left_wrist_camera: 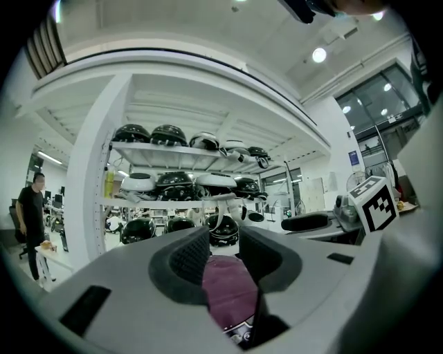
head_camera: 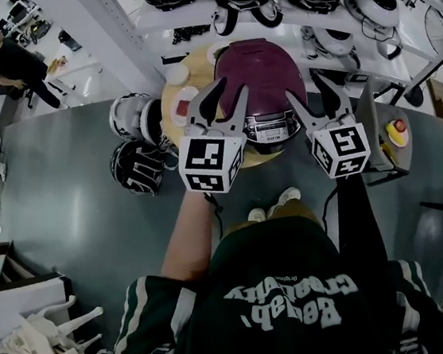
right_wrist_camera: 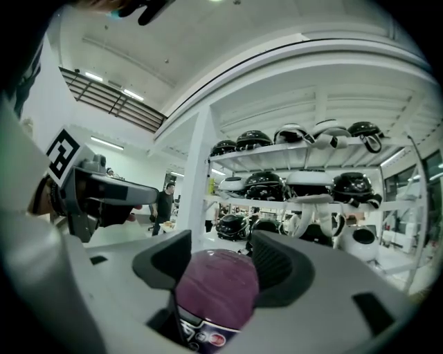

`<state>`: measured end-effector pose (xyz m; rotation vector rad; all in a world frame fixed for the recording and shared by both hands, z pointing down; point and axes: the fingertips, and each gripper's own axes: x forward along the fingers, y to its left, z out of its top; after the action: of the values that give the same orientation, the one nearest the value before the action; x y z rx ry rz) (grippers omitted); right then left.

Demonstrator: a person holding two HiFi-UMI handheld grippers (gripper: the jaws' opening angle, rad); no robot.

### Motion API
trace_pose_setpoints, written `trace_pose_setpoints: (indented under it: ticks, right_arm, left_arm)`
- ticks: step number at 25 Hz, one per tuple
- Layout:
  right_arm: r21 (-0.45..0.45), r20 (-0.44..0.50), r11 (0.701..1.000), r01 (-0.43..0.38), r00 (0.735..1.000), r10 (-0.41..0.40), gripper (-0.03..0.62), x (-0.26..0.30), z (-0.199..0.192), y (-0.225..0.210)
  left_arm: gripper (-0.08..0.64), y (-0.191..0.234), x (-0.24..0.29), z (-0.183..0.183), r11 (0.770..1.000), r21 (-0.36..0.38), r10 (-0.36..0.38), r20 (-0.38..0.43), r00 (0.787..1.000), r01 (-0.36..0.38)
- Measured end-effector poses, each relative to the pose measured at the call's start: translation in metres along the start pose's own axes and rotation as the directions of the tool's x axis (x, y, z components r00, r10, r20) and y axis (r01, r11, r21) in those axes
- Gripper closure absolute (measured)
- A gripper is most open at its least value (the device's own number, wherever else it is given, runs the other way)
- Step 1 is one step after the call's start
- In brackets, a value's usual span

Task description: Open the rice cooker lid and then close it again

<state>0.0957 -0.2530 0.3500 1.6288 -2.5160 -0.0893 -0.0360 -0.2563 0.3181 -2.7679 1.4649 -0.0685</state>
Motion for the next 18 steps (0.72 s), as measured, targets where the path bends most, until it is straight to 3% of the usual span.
trace_pose_setpoints:
  ticks: [3,5,7,11,18]
  right_arm:
    - [-0.015,0.002,1.000,0.011,1.000,-0.011,0.382,-0.002,0.002,-0.002]
    - [-0.032,-0.003,0.999,0.026,1.000,-0.027,0.463,-0.004,0.002,-0.004]
    - [-0.046,-0.026,0.999,0.028,0.999,-0.030,0.586,-0.005,0.000,-0.006]
    - [-0.017,-0.029,1.000,0.003,1.000,-0.003,0.589,-0.010,0.001,-0.006]
    - [-0.030,-0.032,0.999,0.027,0.999,-0.028,0.589,-0.015,0.002,-0.008]
  left_arm:
    - [0.473,0.002,-0.001,0.000,1.000,0.021,0.019,-0.002,1.000,-0.019]
    - [0.508,0.003,-0.002,0.002,0.999,0.033,0.032,0.007,0.999,-0.032]
    - [0.559,0.001,-0.004,0.004,0.999,0.043,0.025,0.021,0.999,-0.026]
    - [0.560,-0.003,-0.006,0.011,0.998,0.055,0.007,0.044,0.999,-0.009]
    - [0.560,-0.006,-0.009,0.009,0.998,0.057,0.004,0.038,0.999,-0.006]
